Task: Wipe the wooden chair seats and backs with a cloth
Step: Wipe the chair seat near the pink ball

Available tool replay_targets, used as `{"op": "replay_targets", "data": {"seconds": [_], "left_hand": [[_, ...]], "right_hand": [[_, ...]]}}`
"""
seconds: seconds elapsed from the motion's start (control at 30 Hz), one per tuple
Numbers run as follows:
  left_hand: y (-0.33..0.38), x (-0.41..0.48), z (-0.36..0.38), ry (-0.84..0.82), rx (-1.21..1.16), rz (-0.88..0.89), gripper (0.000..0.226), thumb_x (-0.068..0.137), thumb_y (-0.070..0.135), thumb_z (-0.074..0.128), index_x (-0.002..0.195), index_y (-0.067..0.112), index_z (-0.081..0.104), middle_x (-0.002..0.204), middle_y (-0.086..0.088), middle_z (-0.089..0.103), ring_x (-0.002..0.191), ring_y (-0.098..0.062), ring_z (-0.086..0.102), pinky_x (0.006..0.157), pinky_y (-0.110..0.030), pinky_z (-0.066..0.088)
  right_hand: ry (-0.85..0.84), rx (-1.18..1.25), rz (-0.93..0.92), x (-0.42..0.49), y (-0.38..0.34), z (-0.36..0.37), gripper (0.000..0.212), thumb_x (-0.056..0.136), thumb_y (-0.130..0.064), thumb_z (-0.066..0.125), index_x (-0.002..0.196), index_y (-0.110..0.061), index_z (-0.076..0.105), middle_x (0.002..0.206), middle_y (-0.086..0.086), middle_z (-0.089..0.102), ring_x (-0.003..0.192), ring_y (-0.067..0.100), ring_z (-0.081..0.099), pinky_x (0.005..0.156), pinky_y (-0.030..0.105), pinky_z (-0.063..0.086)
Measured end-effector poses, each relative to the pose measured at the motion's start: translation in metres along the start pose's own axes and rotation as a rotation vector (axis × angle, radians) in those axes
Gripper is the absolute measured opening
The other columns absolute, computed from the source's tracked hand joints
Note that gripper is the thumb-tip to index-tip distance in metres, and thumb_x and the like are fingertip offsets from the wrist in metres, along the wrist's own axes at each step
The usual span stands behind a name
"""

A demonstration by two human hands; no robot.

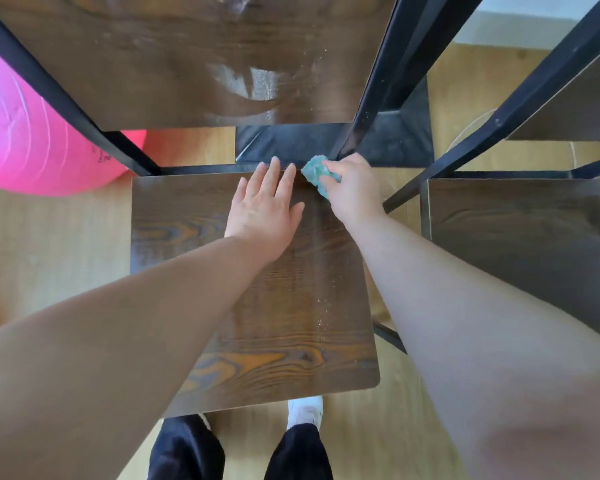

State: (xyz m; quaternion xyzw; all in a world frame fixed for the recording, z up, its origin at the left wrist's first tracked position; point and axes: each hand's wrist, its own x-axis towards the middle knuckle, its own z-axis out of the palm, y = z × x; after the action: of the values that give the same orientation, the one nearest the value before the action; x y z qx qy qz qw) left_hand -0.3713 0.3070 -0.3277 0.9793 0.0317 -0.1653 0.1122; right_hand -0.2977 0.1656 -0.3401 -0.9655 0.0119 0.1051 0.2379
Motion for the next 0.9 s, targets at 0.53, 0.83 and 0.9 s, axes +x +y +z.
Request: {"op": "replay_targets", "data": {"seconds": [0.53, 0.83, 0.9], "left_hand": [[-0.006, -0.032, 0.015, -0.114, 0.004, 0.01, 0.061, 0.106, 0.043, 0.025, 0.158, 0.023, 0.001, 0.167, -0.003, -0.004, 0.153, -0.022, -0.003, 0.124, -0.044, 0.005], [0.003, -0.104, 0.038, -0.189, 0.011, -0.001, 0.063, 0.105, 0.044, 0.026, 0.158, 0.022, -0.001, 0.167, -0.003, -0.005, 0.153, -0.02, -0.005, 0.124, -0.042, 0.004], [0.006, -0.121, 0.044, -0.195, 0.015, 0.002, 0.064, 0.105, 0.043, 0.028, 0.158, 0.021, 0.0, 0.167, -0.003, -0.004, 0.153, -0.021, -0.004, 0.124, -0.042, 0.004]], "right_hand": [[-0.212, 0.131, 0.02, -0.055, 0.017, 0.017, 0.016, 0.094, -0.033, 0.062, 0.102, -0.019, 0.062, 0.092, -0.008, 0.056, 0.079, 0.01, 0.058, 0.054, 0.013, 0.04], [-0.259, 0.029, -0.286, -0.173, 0.058, 0.025, 0.026, 0.092, -0.019, 0.065, 0.116, -0.026, 0.071, 0.103, -0.005, 0.06, 0.098, 0.02, 0.054, 0.081, 0.032, 0.05], [-0.257, 0.068, -0.315, -0.198, 0.067, 0.029, 0.024, 0.09, -0.016, 0.066, 0.112, -0.023, 0.073, 0.098, -0.005, 0.06, 0.093, 0.021, 0.055, 0.08, 0.033, 0.05]]}}
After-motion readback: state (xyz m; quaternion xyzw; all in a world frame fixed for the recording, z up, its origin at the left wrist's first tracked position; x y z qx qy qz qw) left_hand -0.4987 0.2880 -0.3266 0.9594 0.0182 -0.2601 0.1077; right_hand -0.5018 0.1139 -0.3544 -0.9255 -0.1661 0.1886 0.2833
